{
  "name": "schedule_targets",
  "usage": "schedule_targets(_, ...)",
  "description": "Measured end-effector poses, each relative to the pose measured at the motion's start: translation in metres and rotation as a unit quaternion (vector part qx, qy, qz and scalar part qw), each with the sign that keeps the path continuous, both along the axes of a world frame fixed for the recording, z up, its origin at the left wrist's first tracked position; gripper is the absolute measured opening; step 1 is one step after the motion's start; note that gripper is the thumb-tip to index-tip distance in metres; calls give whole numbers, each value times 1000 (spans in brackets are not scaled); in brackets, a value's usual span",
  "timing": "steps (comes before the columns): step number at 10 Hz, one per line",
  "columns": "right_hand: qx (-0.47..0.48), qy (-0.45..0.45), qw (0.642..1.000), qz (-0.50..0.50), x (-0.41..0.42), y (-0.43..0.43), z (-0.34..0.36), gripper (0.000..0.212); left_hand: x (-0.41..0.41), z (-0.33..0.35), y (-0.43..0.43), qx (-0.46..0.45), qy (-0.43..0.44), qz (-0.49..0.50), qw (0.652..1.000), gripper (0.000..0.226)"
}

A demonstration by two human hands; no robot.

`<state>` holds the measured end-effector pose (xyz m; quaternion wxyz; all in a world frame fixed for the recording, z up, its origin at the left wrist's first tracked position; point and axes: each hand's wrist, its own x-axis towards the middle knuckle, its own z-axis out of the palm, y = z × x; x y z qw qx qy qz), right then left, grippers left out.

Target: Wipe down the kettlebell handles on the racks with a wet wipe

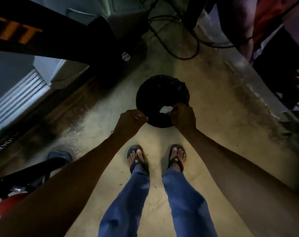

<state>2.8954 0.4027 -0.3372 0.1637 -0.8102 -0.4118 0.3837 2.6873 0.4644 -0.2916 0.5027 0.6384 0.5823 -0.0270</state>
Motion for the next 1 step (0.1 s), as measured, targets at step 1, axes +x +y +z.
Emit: schedule_targets(1,-49,-6,999,16,-3,0,-9,20,0,-7,8,-14,8,23,1000,23)
